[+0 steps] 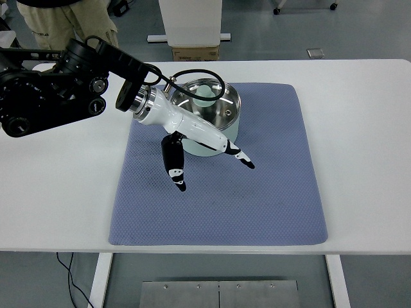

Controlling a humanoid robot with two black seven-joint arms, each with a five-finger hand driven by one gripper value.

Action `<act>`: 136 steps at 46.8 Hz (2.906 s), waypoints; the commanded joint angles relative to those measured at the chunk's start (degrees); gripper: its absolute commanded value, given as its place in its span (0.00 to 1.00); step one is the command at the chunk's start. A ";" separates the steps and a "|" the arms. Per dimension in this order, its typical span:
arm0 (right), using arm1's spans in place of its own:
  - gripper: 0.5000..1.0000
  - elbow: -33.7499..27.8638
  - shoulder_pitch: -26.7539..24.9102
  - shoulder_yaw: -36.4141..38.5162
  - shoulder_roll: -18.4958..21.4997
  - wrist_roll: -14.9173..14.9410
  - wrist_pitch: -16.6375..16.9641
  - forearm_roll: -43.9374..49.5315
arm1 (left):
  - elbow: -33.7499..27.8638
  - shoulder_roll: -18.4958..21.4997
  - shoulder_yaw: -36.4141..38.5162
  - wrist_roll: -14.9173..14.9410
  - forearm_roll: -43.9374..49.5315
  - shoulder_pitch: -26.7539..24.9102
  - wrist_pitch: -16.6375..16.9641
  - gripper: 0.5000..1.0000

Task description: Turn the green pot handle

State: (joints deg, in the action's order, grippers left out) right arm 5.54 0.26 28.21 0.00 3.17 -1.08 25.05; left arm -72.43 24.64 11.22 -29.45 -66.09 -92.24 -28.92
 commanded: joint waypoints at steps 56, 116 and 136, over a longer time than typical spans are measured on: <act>1.00 0.00 0.00 0.00 0.00 0.00 0.03 0.00 | 26.37 3.31 -2.87 0.18 66.96 10.49 12.75 1.00; 1.00 0.00 0.00 0.00 0.00 0.00 0.03 0.00 | 41.32 -3.46 -17.55 2.12 83.41 31.42 15.38 1.00; 1.00 0.00 0.00 0.00 0.00 0.00 -0.06 0.00 | 41.49 -8.29 -21.24 2.12 83.41 34.23 15.47 1.00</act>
State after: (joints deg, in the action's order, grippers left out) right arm 5.54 0.25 28.21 0.00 3.16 -1.06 25.05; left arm -31.02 16.72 -9.62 -27.33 17.30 -58.63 -13.48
